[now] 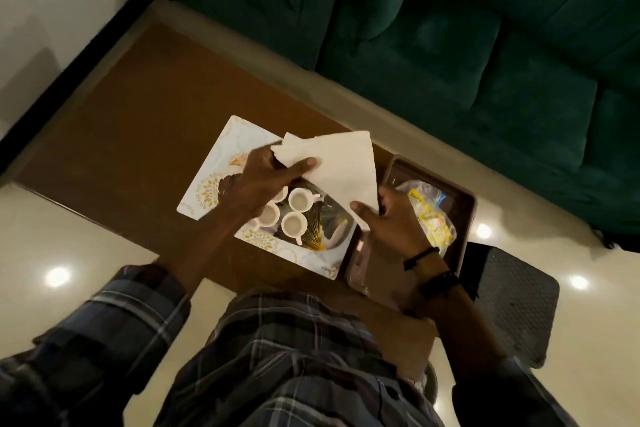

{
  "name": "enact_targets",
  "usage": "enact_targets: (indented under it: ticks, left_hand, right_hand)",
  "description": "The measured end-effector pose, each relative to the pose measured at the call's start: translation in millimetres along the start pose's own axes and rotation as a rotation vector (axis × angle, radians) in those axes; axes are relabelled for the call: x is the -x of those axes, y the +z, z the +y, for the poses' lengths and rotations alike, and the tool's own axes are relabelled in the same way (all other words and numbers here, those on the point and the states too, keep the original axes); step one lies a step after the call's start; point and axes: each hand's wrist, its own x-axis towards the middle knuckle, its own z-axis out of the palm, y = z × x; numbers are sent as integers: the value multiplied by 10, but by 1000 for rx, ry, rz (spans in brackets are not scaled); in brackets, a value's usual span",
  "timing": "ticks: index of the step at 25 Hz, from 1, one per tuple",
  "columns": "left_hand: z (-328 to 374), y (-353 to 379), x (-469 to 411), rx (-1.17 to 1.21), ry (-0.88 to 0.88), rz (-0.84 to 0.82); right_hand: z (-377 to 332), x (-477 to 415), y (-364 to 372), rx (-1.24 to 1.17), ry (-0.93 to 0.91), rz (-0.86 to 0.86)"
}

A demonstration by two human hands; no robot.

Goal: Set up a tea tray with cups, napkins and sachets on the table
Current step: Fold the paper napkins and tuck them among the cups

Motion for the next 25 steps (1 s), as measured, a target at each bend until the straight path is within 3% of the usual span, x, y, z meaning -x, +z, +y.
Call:
enact_targets:
  ticks: [4,9,13,19,25]
  left_hand:
    - [-113,-202,-485,-319,110,-153]
    - [-547,-254,-1326,-639,327,-162]
    - [-981,-397,-1517,-851,287,-208]
    - [-1429,-604,-1440,-932,411,-225]
    - [-1673,-575,-1492,-977,352,-187]
  right_hand:
    - [229,-503,82,109,-7,28]
    - [697,-1201,402,271,-112,187]
    - [1044,-1384,824,293,-147,144]
    - [1238,-1361,1202,322,-231,113]
    - [1285,-1473,1305,371,-182,133]
